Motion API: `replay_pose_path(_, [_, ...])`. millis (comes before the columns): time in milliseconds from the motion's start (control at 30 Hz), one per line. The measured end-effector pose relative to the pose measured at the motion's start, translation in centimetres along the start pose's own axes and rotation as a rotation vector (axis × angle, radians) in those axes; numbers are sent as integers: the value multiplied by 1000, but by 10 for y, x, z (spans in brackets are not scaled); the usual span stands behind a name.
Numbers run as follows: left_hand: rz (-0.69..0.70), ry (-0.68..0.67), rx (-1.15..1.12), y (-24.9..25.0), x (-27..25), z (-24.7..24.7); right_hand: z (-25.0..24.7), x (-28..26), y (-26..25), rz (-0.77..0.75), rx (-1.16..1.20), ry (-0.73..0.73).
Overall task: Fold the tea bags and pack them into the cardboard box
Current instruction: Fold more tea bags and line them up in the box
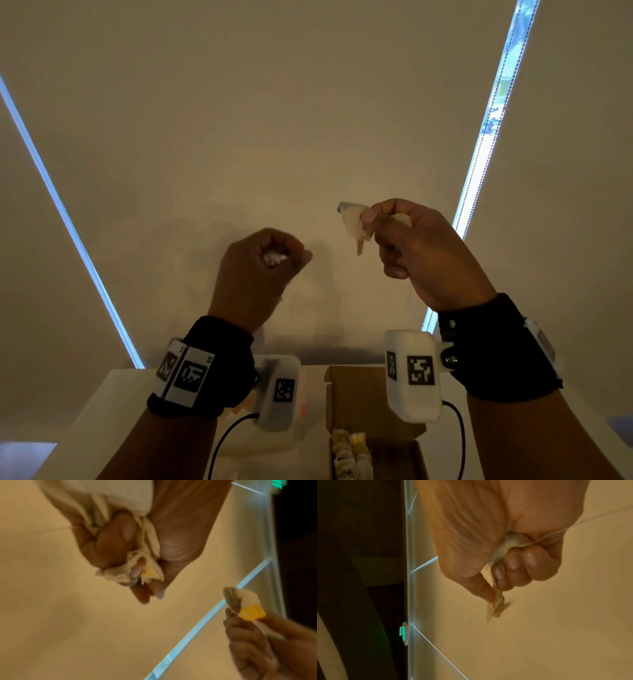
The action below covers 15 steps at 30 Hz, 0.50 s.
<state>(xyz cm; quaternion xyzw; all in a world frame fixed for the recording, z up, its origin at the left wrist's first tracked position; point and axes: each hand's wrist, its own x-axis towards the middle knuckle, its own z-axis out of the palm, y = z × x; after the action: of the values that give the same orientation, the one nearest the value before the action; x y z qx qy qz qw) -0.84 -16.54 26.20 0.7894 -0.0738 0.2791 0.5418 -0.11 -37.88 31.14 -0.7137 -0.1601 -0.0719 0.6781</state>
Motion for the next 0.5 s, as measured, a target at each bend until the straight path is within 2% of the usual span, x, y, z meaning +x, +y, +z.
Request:
replay_pose_path(67, [197,45,64,15,1,-2,3,1,2,21,17,9])
replay_pose_path(167, [426,19,151,28,0,1,8,3,4,52,54,44])
replay_pose_path(267, [441,-11,138,29,-4,11,12,4,6,75,99,61])
replay_pose_path(367, [420,33,84,31,-7,18,16,3,8,104,121,38])
replay_pose_path(500, [555,34,223,33,-1,13,13,3,9,162,122,6])
